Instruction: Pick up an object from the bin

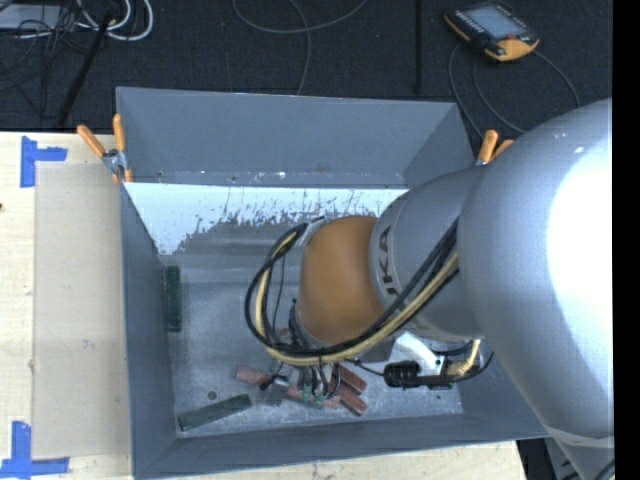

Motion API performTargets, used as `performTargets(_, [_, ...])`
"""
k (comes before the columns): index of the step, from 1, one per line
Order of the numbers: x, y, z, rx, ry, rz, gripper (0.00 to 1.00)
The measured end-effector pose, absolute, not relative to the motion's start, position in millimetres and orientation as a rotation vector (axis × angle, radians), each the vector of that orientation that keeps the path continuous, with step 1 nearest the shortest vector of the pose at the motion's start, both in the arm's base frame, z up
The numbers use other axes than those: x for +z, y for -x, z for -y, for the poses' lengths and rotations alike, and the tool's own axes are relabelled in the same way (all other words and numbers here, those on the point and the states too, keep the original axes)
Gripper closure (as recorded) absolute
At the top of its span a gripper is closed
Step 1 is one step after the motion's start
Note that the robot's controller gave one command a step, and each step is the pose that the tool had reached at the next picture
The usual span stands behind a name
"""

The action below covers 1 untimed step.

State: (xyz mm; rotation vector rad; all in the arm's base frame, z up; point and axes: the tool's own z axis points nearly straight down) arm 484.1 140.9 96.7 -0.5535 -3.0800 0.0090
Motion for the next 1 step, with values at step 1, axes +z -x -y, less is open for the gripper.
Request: performTargets(1, [117.7, -486.0, -141.4, 0.003, 0.555, 3.089, 1.00])
